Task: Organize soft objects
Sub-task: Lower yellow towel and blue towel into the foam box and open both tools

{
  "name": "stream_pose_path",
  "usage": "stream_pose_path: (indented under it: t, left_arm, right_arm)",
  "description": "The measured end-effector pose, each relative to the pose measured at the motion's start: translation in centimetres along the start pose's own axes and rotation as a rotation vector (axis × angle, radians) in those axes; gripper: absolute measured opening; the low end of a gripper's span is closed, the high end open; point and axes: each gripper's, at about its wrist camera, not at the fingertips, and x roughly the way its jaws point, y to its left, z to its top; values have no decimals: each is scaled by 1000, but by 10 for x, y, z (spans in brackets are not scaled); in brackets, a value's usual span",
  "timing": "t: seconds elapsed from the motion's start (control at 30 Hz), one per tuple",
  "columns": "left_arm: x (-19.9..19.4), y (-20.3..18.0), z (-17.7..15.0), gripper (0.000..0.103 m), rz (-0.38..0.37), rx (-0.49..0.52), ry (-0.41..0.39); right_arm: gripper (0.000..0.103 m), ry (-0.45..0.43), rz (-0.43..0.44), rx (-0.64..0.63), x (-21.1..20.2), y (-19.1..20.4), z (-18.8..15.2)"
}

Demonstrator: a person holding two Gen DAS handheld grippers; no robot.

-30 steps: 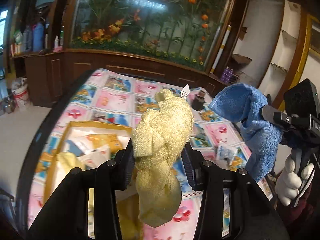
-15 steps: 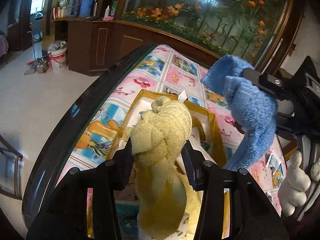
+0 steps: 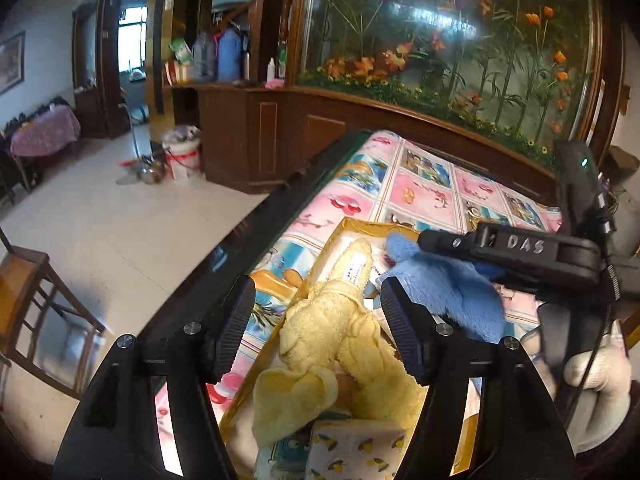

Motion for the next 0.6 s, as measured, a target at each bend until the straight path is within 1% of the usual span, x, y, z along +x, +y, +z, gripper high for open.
stream_pose_path:
  t: [0.1, 0.3, 0.43, 0.6]
  left_arm:
    - [-11, -7, -1, 66, 37, 29, -29]
    - [-33, -20, -4, 66, 51, 57, -70]
    - [-46, -32, -9, 66, 61, 84, -82]
    - [-59, -52, -15, 66, 59, 120, -87]
  right_arm:
    - [61, -55, 9, -31, -21, 7, 1]
    - [62, -128, 14, -71, -62, 13, -7]
    - [62, -151, 12, -66, -85, 5, -17]
    - [62, -190, -11, -26, -110, -19, -29]
